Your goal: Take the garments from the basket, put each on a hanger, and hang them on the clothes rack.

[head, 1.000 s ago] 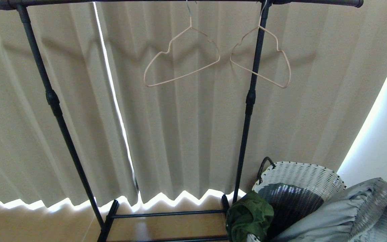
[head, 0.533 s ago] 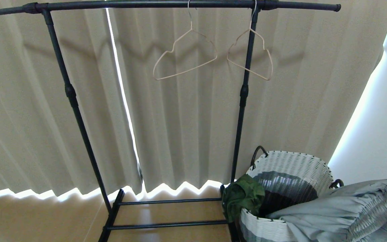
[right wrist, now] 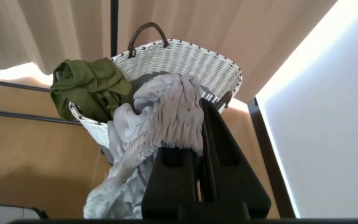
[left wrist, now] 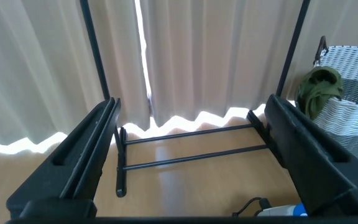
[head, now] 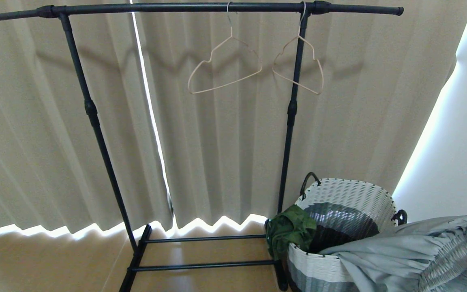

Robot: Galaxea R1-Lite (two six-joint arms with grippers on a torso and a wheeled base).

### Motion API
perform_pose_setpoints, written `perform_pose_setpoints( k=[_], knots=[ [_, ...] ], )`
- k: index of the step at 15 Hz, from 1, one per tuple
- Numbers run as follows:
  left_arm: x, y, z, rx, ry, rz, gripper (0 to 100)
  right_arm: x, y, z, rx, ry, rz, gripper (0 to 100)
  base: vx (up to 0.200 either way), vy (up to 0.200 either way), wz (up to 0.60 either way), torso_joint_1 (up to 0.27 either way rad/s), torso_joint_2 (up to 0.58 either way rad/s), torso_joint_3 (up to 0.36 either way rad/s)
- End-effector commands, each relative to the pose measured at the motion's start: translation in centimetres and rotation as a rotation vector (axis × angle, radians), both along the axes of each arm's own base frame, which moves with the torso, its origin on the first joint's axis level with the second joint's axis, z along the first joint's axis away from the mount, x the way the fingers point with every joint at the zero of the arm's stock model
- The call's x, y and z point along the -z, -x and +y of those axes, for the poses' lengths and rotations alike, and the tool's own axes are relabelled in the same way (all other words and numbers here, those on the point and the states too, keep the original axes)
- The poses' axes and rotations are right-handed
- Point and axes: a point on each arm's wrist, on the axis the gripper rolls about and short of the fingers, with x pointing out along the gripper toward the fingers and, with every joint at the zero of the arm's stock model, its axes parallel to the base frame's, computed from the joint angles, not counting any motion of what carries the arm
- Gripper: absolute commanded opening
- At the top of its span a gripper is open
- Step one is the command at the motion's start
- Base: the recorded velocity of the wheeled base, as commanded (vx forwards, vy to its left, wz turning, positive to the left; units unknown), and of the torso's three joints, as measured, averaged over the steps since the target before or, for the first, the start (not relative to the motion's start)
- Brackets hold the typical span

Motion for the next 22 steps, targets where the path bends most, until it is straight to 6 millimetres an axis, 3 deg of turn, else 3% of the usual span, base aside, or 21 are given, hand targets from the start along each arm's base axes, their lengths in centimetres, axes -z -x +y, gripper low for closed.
perform_pose_setpoints(
  k=[1,5,14,18,21,22],
  knots=[
    [0.0,0.0,0.0,0.0,0.0,0.0,100,0.0,0.0,0.0,-0.001,0.001,0.002,0,0.0,0.2,0.0,-0.002,0.0,0.002],
    [0.0,0.0,0.0,0.002,0.0,0.0,100,0.0,0.2,0.0,-0.004,-0.001,-0.005,0,0.0,0.2,0.0,0.001,0.0,0.002],
    [0.0,0.0,0.0,0.016,-0.105,-0.009,100,-0.1,0.2,0.1,-0.029,-0.007,-0.009,0,0.0,0.0,0.0,0.0,0.0,0.0],
    [-0.4,0.2,-0.5,0.213,-0.104,-0.042,100,-0.4,0.1,0.1,-0.046,-0.011,-0.02,0,0.0,0.0,0.0,0.0,0.0,0.0],
    [-3.7,0.4,-0.6,0.306,-0.101,-0.077,100,-2.4,0.1,0.4,-0.144,-0.031,-0.096,0,0.0,0.0,0.0,0.0,0.0,0.0],
    [-6.8,-0.8,-0.7,0.343,-0.036,-0.03,100,-4.1,-0.1,0.7,-0.195,-0.039,-0.154,0,0.0,0.0,0.0,0.0,0.0,0.0]
  ],
)
